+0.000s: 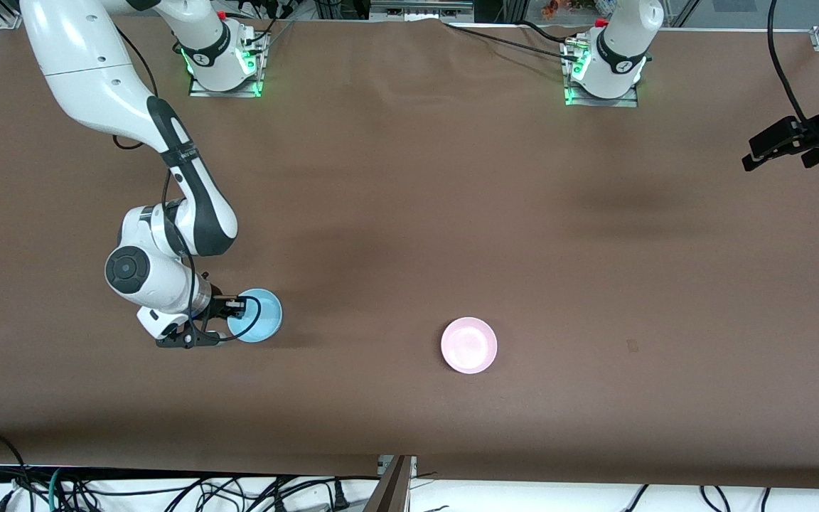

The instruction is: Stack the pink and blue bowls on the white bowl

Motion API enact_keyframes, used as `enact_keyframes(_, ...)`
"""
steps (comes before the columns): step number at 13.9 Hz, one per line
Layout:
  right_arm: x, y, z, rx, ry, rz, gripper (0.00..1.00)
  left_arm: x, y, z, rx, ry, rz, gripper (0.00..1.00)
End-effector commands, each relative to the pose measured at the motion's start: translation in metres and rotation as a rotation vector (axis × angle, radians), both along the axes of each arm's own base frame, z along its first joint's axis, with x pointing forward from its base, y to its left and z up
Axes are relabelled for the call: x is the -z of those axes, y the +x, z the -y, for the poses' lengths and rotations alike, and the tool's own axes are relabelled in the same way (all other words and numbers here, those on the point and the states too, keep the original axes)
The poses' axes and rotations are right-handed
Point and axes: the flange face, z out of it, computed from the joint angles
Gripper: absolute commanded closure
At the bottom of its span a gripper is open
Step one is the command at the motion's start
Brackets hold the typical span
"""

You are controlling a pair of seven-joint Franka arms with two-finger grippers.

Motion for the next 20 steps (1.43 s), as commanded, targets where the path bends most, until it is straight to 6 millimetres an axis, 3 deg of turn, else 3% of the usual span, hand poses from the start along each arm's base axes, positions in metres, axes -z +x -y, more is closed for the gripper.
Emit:
enact_keyframes(1, 0.000, 0.001, -0.005, 0.069, 0.037, 0.002, 0.96, 0.012, 0.008, 0.010, 0.048, -0.049, -0.018, 0.00)
enact_keyframes(4, -0.018, 0.003, -0.043, 0.167, 0.116, -0.023, 1.00, 0.000, 0.022, 0.020, 0.118, -0.040, 0.015, 0.00)
enact_keyframes(7, -0.058, 0.012, -0.085, 0.291, 0.179, -0.061, 1.00, -0.001, 0.024, 0.019, 0.117, -0.038, 0.023, 0.00)
enact_keyframes(9, -0.081, 0.010, -0.133, 0.405, 0.204, -0.066, 1.00, -0.017, 0.029, 0.017, 0.116, -0.032, 0.061, 0.00)
enact_keyframes(14, -0.107, 0.004, -0.262, 0.716, 0.310, -0.045, 1.00, -0.019, 0.038, 0.017, 0.117, -0.031, 0.070, 0.00)
enact_keyframes(17, -0.100, -0.001, -0.326, 0.843, 0.486, 0.049, 1.00, -0.015, 0.041, 0.014, 0.112, -0.031, 0.064, 0.00)
enact_keyframes(20, -0.067, -0.026, -0.380, 0.819, 0.668, 0.178, 1.00, -0.017, 0.041, 0.012, 0.110, -0.030, 0.069, 0.00)
